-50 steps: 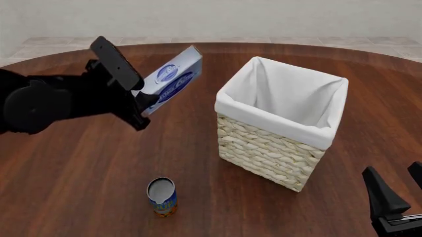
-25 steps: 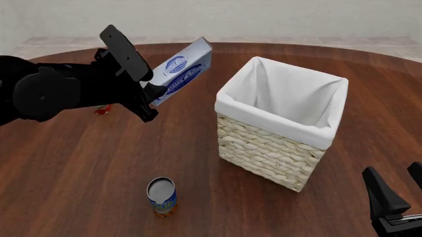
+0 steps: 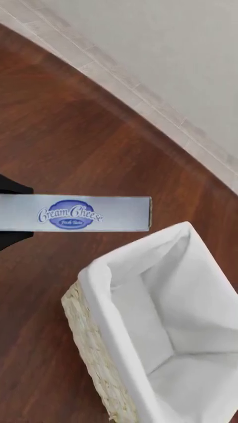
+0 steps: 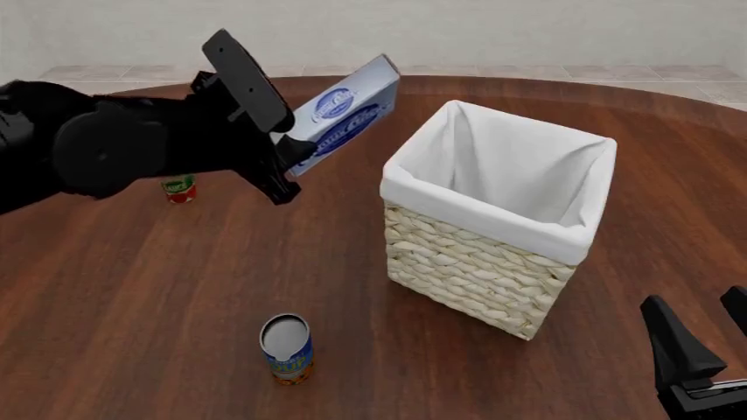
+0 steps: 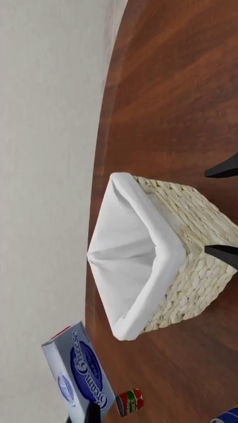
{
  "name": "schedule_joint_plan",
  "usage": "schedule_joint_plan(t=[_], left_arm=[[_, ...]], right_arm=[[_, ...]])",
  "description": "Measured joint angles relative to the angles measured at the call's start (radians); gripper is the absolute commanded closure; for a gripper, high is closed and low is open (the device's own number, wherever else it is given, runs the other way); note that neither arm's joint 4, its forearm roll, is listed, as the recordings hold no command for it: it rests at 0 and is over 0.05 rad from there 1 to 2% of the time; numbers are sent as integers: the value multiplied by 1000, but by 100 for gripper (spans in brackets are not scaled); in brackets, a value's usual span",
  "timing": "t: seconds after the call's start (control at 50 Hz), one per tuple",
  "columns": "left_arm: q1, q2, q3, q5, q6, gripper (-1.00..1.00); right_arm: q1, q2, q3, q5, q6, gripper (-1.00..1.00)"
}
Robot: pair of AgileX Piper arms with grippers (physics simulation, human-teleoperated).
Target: Pick up the cream cheese box, and put it in the basket.
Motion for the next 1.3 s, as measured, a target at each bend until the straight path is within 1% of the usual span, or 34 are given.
schedule_joint_plan(t=[1.3], left_arm=[[-128, 129, -155, -7, 13, 100]], right_arm=[[-4, -5, 0, 5, 11, -100]])
